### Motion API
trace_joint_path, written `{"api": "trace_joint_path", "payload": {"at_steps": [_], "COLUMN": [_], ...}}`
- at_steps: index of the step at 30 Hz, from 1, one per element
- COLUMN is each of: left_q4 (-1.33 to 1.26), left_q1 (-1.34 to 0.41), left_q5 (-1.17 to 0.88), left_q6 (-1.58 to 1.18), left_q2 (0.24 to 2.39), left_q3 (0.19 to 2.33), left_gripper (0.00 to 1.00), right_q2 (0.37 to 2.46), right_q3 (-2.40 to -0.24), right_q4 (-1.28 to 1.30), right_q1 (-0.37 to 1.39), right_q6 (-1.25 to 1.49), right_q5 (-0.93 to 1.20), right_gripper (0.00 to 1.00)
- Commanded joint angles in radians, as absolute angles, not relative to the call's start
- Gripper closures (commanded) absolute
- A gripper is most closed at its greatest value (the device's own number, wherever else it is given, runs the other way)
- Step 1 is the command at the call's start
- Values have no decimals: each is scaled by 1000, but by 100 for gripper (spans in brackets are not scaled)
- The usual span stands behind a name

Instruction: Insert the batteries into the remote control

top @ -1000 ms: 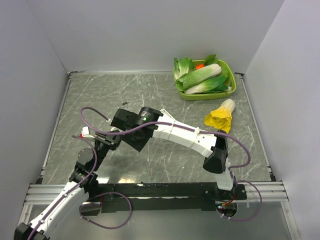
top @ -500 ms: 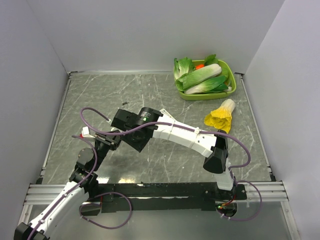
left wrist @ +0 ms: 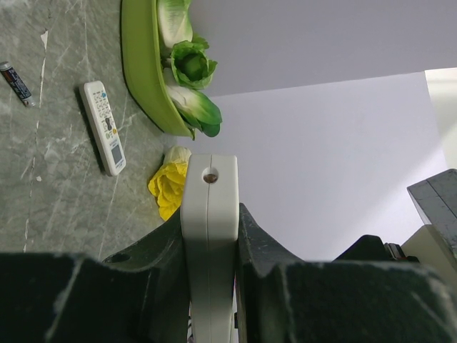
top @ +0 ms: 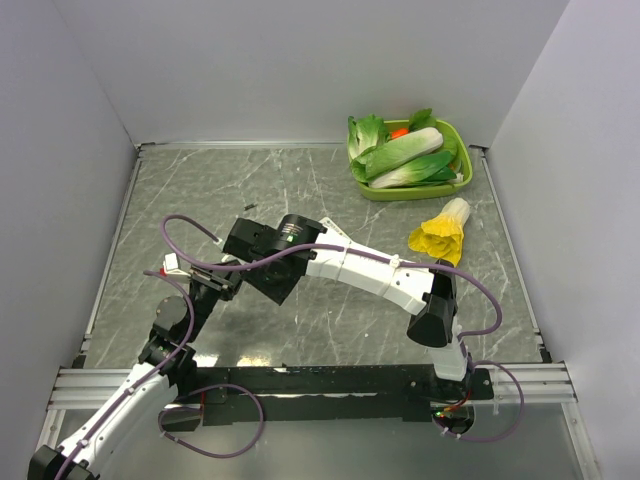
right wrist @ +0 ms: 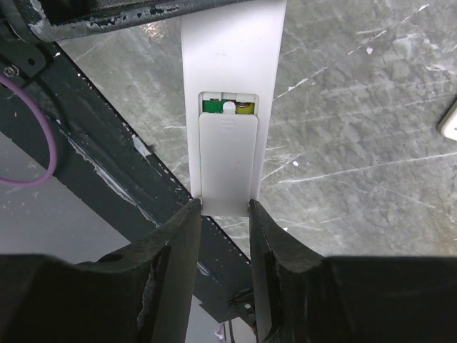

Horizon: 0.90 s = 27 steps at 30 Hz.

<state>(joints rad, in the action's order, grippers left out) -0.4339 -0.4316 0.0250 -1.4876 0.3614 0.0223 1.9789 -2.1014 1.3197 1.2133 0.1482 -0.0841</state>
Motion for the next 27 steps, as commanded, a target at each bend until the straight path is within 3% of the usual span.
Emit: {"api": "trace_joint_path", "payload": {"at_steps": [1,27], "left_q4": [-515,-548], "left_q1": [-434,-434], "left_q5": [52,34], "left_q6": [-1557,-1556], "left_q2": [351,390], "left_q3": [-170,-173], "left_gripper": [98,98], "right_q2": [1930,1911], "right_q3": [-2091,-2114], "right_q4": [1462,1466], "right_q1": [1216,1215], "right_q6": [152,150], "right_q5": [-78,-109], "right_gripper": [61,60]}}
